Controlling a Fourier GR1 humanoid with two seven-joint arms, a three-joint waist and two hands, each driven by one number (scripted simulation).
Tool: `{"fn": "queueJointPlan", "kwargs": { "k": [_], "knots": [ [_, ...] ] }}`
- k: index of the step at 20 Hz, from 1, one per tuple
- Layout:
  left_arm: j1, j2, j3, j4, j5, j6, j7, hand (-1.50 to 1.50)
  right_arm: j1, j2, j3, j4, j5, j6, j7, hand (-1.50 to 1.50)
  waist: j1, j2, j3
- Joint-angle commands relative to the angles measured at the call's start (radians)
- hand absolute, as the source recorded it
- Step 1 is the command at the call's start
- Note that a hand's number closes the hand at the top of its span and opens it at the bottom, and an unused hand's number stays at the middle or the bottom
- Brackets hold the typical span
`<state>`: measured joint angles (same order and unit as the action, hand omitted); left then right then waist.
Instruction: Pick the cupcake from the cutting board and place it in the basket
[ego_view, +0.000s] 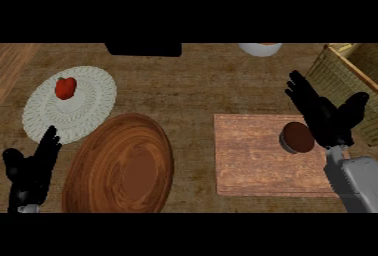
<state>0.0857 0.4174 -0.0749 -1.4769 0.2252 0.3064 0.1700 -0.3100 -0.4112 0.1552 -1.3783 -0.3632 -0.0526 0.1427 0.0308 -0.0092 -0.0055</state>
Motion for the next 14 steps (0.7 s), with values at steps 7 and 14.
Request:
{"fn": "queueJointPlan", "kwargs": {
  "k": [7, 14],
  "knots": [
    [-0.153, 0.019, -0.033, -0.060, 0.024, -0.104, 0.015, 0.00, -0.263, -0.188, -0.055, -0.056, -0.012, 0.472, -0.332, 1.50, -0.004, 0.015, 0.008],
    [-0.210, 0.042, 0.020, 0.016, 0.059, -0.174, 0.012, 0.00, -0.091, -0.045, 0.070, -0.125, 0.308, 0.355, -0.717, -1.50, -0.032, 0.010, 0.006]
  ]
}}
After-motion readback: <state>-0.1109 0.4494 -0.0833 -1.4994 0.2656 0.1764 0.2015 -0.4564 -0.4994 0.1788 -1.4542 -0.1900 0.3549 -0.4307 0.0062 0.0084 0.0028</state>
